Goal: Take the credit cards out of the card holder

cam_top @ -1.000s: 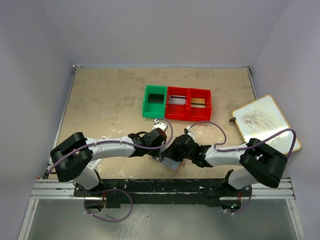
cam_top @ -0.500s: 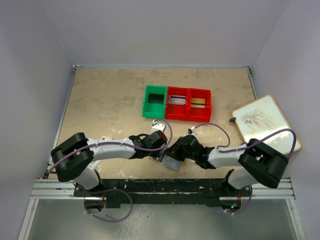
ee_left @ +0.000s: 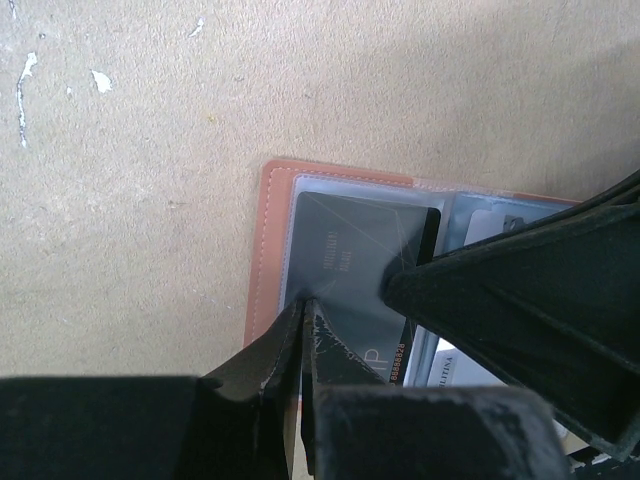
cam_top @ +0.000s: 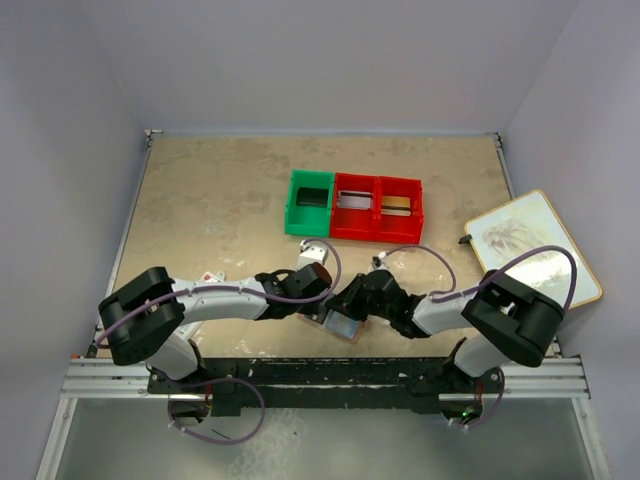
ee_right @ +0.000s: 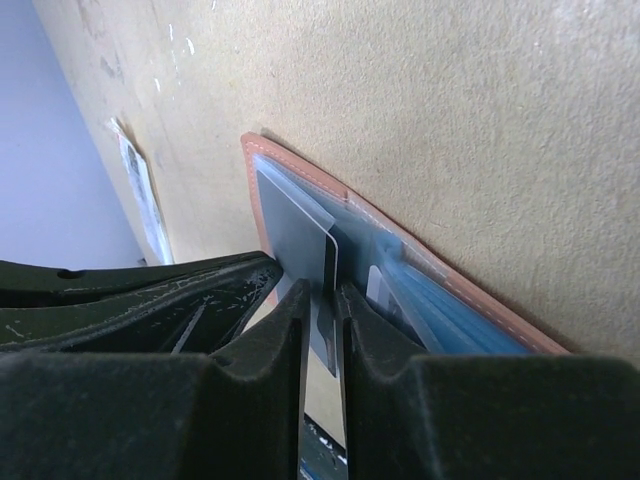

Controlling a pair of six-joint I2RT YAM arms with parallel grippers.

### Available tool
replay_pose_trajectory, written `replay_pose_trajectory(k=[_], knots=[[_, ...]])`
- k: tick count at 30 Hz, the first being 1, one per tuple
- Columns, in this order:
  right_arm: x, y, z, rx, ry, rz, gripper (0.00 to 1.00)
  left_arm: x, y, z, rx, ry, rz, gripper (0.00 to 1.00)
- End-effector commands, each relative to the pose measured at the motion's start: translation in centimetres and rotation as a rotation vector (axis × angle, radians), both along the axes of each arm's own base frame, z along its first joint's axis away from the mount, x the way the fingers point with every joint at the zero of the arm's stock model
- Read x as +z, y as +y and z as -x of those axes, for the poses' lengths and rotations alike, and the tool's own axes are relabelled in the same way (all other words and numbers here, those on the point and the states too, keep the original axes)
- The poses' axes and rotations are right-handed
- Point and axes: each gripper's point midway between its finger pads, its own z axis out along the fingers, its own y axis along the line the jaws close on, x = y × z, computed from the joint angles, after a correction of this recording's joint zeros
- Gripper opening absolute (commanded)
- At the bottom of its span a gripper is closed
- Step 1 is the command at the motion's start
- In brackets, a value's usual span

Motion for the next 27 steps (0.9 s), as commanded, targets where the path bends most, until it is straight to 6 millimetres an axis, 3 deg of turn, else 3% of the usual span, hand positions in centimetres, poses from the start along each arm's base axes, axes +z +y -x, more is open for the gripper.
replay_pose_trajectory(k=[1, 5, 12, 20, 27], knots=[[-2.1, -1.5, 1.1, 0.014, 0.019, 0.061, 0.17, -1.8, 2.2, 1.2, 0.017, 0.046, -0.074, 0.0], [-1.1, -2.0, 0.5, -0.008, -0.024, 0.037, 0.0, -1.5, 2.5, 1.0, 0.033, 0.03, -0.079, 0.0], [1.5, -2.6, -0.1, 0.015, -0.118, -0.041, 0.0, -1.7, 2.4, 0.7, 0.046, 0.03, -0.089, 0.0], [1.8, -2.7, 0.1, 0.07, -0.129, -0.029, 0.23, -1.2, 1.9, 0.5, 0.049, 0.023, -0.073, 0.0], [1.7, -2.2, 0.3, 0.093, -0.131, -0.043, 0.2, -0.6, 1.4, 0.3, 0.047, 0.017, -0.052, 0.0]])
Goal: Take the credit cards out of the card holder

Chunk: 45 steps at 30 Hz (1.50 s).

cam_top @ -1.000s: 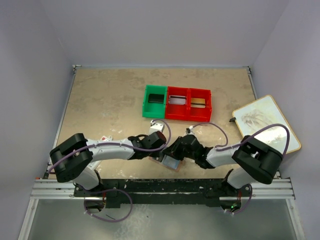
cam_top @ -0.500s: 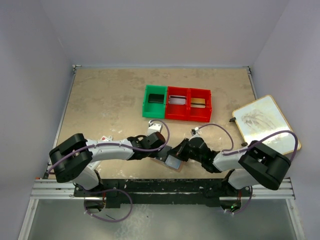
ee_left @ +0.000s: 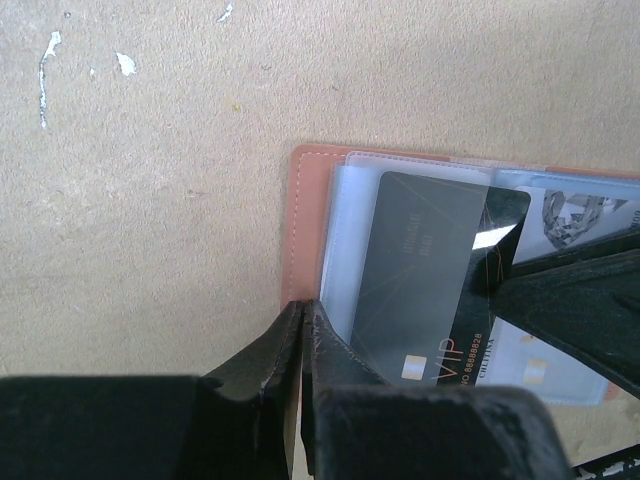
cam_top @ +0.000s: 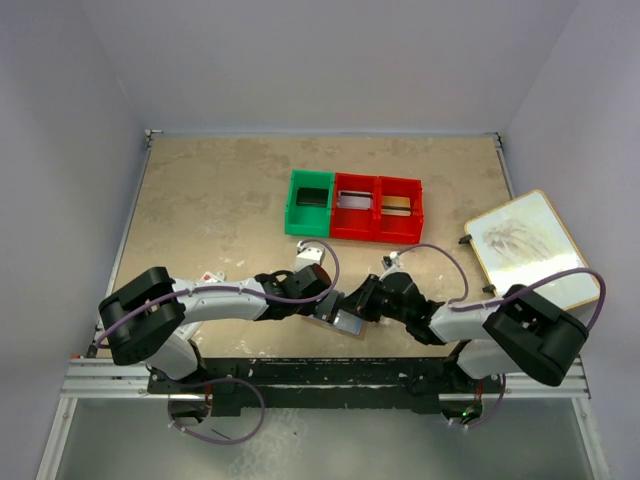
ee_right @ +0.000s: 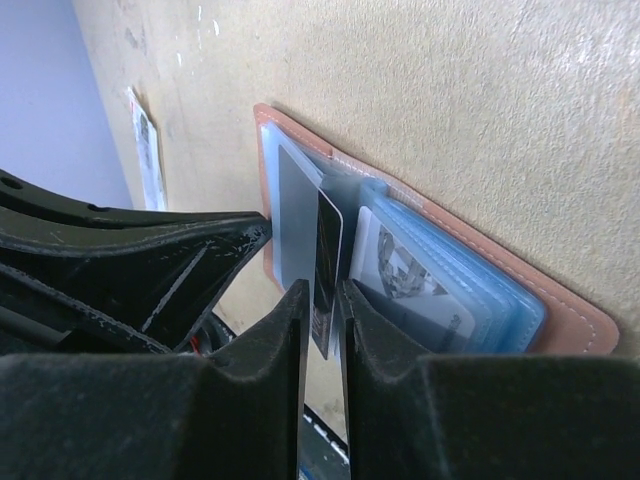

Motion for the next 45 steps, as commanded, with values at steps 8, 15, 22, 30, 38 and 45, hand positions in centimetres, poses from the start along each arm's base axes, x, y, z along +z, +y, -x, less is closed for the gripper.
replay_pose_trajectory(k=[8, 15, 22, 30, 38, 45], knots=[[-1.4, 0.2, -0.3, 0.004, 0.054, 0.059, 0.24, 0.0, 0.5, 0.4, 0.006, 0.02, -0.022, 0.0], [-1.7, 0.1, -0.3, -0.006, 0.055, 0.057, 0.23, 3.9, -0.4, -0.9, 0.025, -0.07, 0.062, 0.05], [-0.6, 0.9, -0.6, 0.021, 0.008, 0.009, 0.12, 4.9, -4.0, -0.7, -0.077, -0.052, 0.166, 0.08], [0.4, 0.6, -0.9, 0.004, -0.02, -0.011, 0.04, 0.6, -2.6, 0.2, -0.092, 0.022, 0.041, 0.07], [1.1, -1.3, -0.7, -0.029, -0.036, 0.0, 0.04, -0.6, 1.0, -0.1, -0.022, -0.008, -0.086, 0.03], [1.2, -1.1, -0.7, -0.006, -0.031, -0.001, 0.12, -0.8, -0.6, 0.2, -0.048, 0.016, -0.025, 0.03]])
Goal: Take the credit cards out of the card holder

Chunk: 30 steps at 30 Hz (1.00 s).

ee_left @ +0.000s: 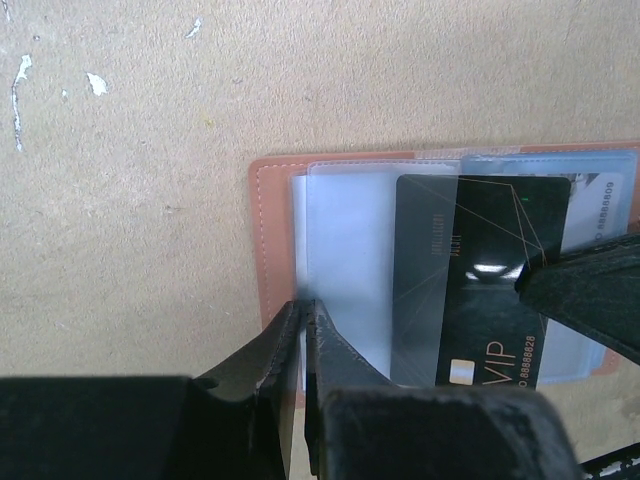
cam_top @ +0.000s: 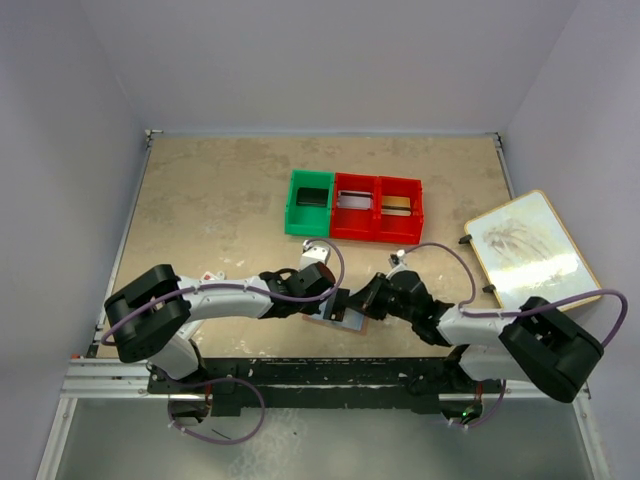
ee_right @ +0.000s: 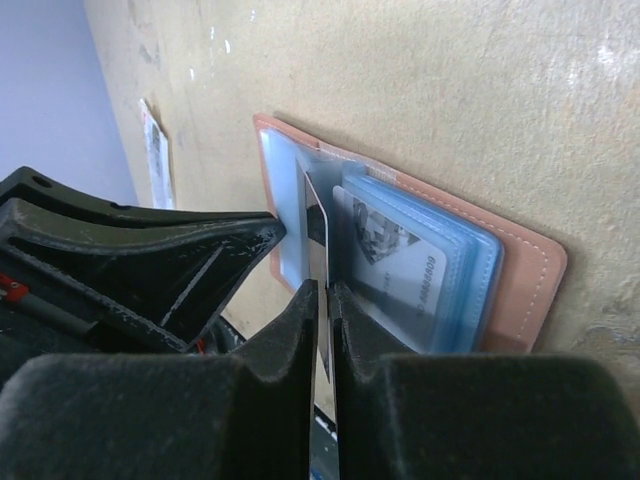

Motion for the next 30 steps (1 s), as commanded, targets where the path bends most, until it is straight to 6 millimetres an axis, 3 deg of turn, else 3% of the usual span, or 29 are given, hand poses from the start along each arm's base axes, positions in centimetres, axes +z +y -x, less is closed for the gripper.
replay_pose_trajectory(k=[1, 13, 23, 28, 30], knots=[[0.2, 0.4, -0.4, 0.018, -0.015, 0.006, 0.13, -0.7, 0.1, 0.5, -0.015, 0.018, -0.008, 0.03], [0.6, 2.5, -0.8, 0.098, -0.044, -0.043, 0.23, -0.5, -0.1, 0.5, -0.013, 0.019, 0.001, 0.03], [1.2, 1.7, -1.2, 0.056, -0.086, -0.031, 0.04, 1.4, 1.6, -0.7, 0.086, -0.073, 0.008, 0.02], [1.2, 1.2, -1.2, 0.05, -0.093, -0.003, 0.01, 2.2, 1.1, -0.8, 0.086, -0.078, 0.033, 0.05], [1.2, 1.2, -1.2, 0.053, -0.092, 0.0, 0.01, 3.5, 0.2, -1.1, 0.088, -0.093, 0.087, 0.08]])
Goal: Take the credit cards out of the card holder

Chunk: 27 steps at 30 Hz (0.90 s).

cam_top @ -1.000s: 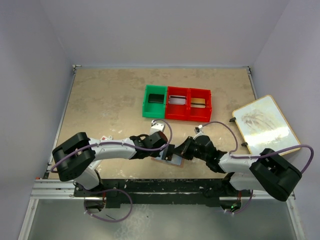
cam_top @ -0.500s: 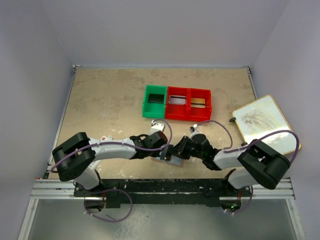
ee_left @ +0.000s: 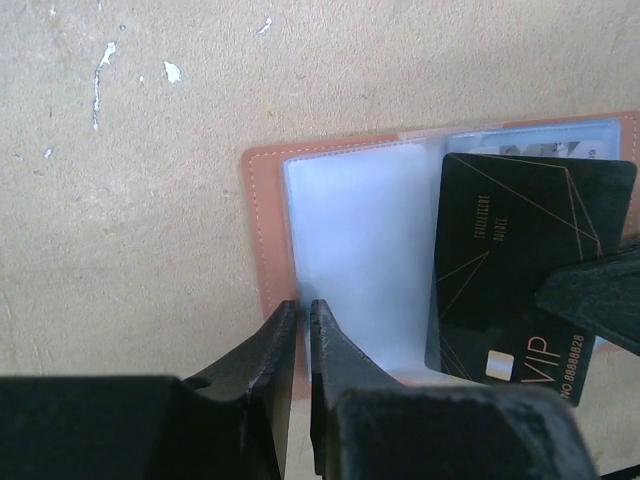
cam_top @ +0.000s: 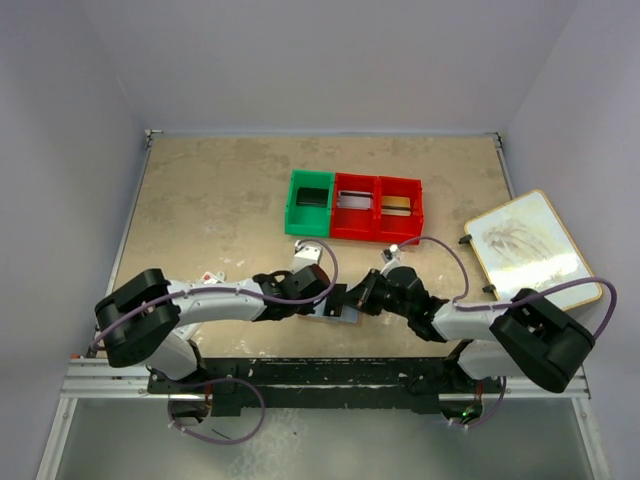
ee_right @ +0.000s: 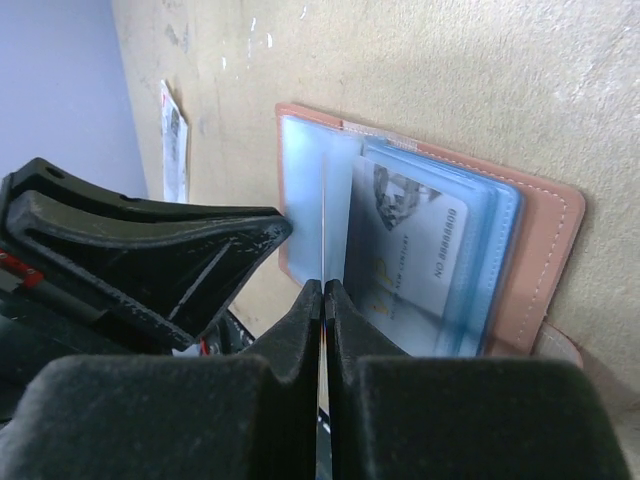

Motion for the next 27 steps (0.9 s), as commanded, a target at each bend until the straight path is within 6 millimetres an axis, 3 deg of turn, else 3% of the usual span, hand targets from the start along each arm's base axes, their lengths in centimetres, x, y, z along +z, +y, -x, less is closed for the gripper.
replay_pose_trajectory(k=[1, 4, 7, 15, 18, 24, 27], knots=[[0.4, -0.2, -0.7, -0.013, -0.037, 0.016, 0.01, 4.0, -2.0, -1.3, 0.027, -0.075, 0.139, 0.1], [0.2, -0.3, -0.6, -0.013, -0.033, 0.021, 0.01, 6.6, -3.6, -1.8, 0.017, -0.116, 0.246, 0.17], [0.3, -0.2, -0.7, -0.013, -0.033, 0.019, 0.01, 7.5, -5.1, -1.9, -0.015, -0.115, 0.291, 0.22], [0.1, -0.3, -0.6, -0.014, -0.03, 0.024, 0.04, 3.4, -6.3, -0.8, -0.059, 0.008, 0.229, 0.2], [-0.1, -0.4, -0.6, -0.016, -0.025, 0.028, 0.06, 4.2, -4.8, -1.1, -0.001, -0.03, 0.21, 0.19], [-0.1, -0.2, -0.6, -0.016, -0.022, 0.026, 0.07, 8.4, -0.3, -2.6, 0.158, -0.175, 0.174, 0.28], [0.2, 0.0, -0.9, -0.012, -0.028, 0.024, 0.07, 9.9, 0.7, -2.8, 0.194, -0.217, 0.202, 0.31]])
